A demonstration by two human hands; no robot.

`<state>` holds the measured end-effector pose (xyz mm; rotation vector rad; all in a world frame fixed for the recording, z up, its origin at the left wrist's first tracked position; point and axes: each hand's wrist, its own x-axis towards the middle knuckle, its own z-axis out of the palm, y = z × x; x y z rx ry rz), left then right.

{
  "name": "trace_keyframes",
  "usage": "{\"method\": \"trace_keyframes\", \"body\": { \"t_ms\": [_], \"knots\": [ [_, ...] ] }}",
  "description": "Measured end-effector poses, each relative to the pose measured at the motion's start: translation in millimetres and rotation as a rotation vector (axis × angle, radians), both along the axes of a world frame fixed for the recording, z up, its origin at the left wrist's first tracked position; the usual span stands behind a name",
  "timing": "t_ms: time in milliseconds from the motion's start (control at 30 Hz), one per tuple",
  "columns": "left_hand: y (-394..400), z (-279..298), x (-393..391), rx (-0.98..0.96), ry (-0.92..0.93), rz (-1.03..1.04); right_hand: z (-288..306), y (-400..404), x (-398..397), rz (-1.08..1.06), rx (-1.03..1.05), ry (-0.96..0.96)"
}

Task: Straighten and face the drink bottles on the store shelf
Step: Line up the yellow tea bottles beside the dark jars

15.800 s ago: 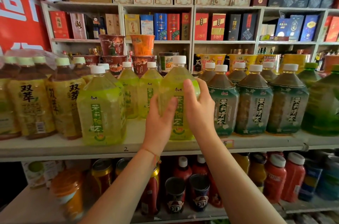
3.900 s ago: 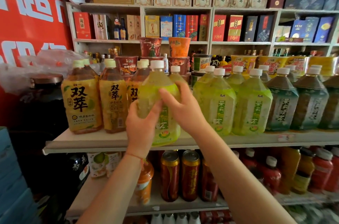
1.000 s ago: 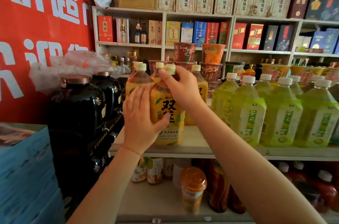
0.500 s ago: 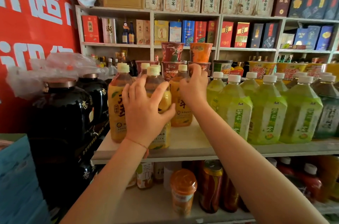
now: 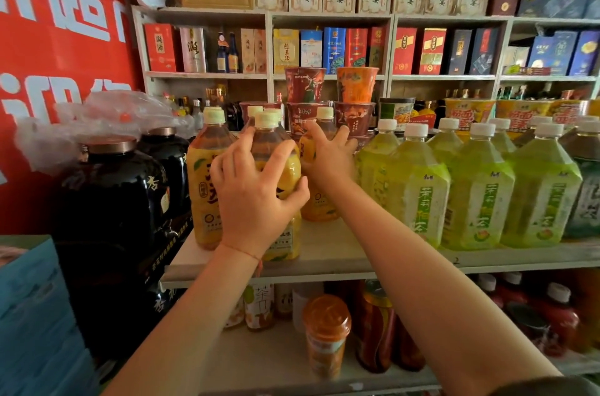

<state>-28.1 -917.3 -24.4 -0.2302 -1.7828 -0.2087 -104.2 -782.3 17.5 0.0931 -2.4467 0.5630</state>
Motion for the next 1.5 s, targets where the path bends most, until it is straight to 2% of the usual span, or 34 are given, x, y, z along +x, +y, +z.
{"method": "trace_keyframes", "body": {
  "t_ms": [467,633,733,800,900,933,1000,1067,1167,1333,1500],
  "knots": [
    [2,0,2,0.034,-0.052,-0.037,2,9,66,-0.116,0.214,0.101],
    [0,-6,5,0.076,-0.027,-0.205,-1,13,71,-0.105,0.273,0.128],
    [0,-24,17,0.204,-0.08,-0.333,-7,16,77,-0.108,0.282,0.129],
    [2,-37,27,0.31,-0.124,-0.394,-15,12,88,-0.101,0.214,0.287],
    [3,-49,40,0.508,-0.233,-0.413,-32,-4,100,0.091,-0.02,0.598],
    [2,-50,41,0.559,-0.294,-0.392,-36,-11,106,0.173,-0.109,0.582],
    [-2,-54,41,0.58,-0.403,-0.323,-41,-27,118,0.273,-0.272,0.375],
    [-10,-58,40,0.555,-0.479,-0.298,-47,-42,124,0.253,-0.299,0.197],
    [-22,-60,42,0.501,-0.538,-0.336,-52,-58,124,0.198,-0.317,0.095],
    [-36,-58,42,0.445,-0.631,-0.369,-54,-72,114,0.157,-0.509,0.086],
    [-32,-60,50,0.54,-0.535,-0.414,-54,-76,121,0.18,-0.527,0.174]
  ]
}}
